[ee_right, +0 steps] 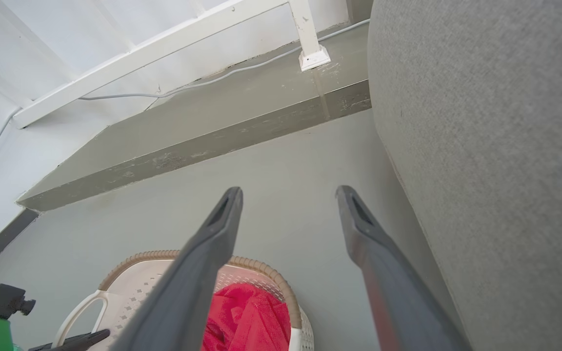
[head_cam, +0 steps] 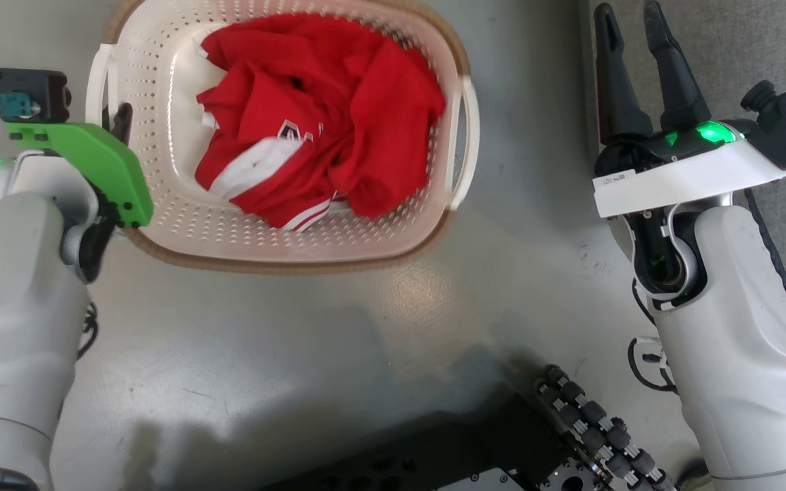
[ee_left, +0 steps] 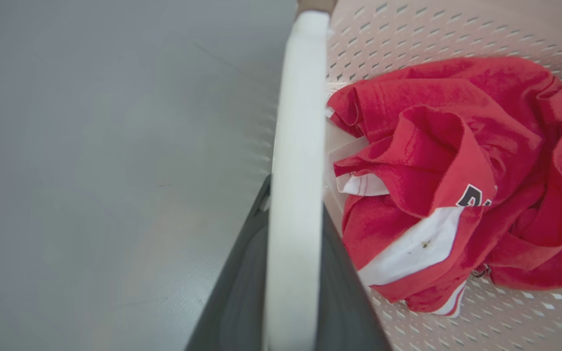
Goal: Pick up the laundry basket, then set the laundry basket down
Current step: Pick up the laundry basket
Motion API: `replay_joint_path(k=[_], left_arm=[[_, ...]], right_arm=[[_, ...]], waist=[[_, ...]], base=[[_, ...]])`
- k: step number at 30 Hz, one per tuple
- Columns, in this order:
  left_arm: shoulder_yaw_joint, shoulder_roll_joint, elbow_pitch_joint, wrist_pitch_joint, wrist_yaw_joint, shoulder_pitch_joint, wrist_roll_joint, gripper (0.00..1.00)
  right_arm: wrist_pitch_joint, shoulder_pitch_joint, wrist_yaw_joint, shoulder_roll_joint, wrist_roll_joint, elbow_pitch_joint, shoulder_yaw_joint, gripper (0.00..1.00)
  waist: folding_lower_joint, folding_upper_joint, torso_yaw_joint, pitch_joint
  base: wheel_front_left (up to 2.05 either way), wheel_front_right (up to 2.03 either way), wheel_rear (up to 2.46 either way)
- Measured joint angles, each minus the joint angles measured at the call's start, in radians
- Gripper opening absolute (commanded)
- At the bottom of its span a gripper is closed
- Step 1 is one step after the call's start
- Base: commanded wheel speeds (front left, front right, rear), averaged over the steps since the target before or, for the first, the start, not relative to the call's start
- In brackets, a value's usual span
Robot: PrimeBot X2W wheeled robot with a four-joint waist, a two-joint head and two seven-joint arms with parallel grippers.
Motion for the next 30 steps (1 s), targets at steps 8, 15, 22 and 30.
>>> replay_joint_path(k=[8,15,22,30], left_arm=[[0.027,-0.026,0.068,-0.042,0.000,0.014,-0.074,0.00],[0.074,-0.070,0.136,-0.081,0.009,0.073,-0.155,0.00],[0.095,-0.101,0.169,-0.135,0.009,0.093,-0.169,0.00],[0.086,-0.105,0.201,-0.173,0.009,0.108,-0.172,0.00]], right_arm=[[0.000,-0.006,0.000,0.000,0.000,0.019,-0.002,1.00],[0.000,-0.006,0.000,0.000,0.000,0.036,0.001,1.00],[0.000,0.000,0.000,-0.001,-0.002,0.046,0.003,1.00],[0.000,0.002,0.000,-0.001,-0.002,0.047,0.029,1.00]], waist=[[-0.0001,0.0000,0.008,-0.045],[-0.0001,0.0000,0.020,-0.103],[-0.0001,-0.0001,0.039,-0.153],[-0.0001,0.0000,0.048,-0.170]], base=[[0.00,0.00,0.00],[0.00,0.00,0.00],[0.00,0.00,0.00],[0.00,0.00,0.00]])
